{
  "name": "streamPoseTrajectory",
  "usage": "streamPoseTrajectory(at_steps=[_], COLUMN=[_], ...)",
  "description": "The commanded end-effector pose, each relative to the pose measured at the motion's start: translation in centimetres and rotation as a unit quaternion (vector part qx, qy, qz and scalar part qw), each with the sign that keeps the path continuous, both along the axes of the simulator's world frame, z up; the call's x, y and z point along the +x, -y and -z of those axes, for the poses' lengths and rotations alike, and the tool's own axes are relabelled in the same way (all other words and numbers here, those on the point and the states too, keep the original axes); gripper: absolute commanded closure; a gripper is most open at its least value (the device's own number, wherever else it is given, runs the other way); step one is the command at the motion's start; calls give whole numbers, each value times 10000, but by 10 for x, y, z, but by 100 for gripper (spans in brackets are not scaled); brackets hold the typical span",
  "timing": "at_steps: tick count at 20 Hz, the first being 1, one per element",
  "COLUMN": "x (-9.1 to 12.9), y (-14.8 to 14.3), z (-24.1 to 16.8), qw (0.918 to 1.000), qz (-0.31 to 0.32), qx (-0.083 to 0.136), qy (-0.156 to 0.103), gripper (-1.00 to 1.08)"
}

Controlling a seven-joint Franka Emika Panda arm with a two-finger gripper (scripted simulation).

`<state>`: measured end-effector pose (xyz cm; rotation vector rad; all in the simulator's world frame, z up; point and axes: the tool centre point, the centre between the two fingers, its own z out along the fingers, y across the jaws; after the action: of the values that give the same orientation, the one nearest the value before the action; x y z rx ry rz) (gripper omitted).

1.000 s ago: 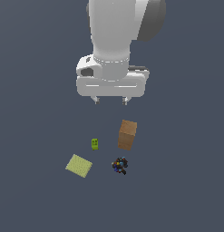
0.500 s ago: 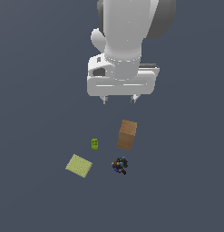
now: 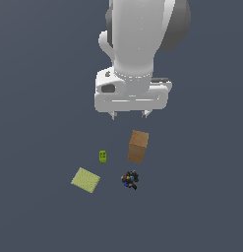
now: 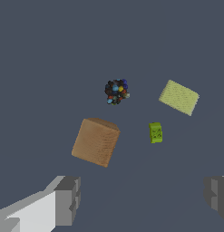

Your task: Pick up a designated object from a clutter of objects.

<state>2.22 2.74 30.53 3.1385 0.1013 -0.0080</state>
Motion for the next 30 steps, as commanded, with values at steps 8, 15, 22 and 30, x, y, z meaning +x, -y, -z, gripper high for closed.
streamPoseTrajectory(at_steps=[8,15,22,30], x=[41,77,100,111], y=[-3,-6,-8,-10], z=[51,112,169,207], qw=[9998,9991,9981,9974], qz=[-211,-429,-612,-725], qx=[-10,-9,-1,8], qy=[4,12,19,24], gripper=[-92,-92,-92,-92])
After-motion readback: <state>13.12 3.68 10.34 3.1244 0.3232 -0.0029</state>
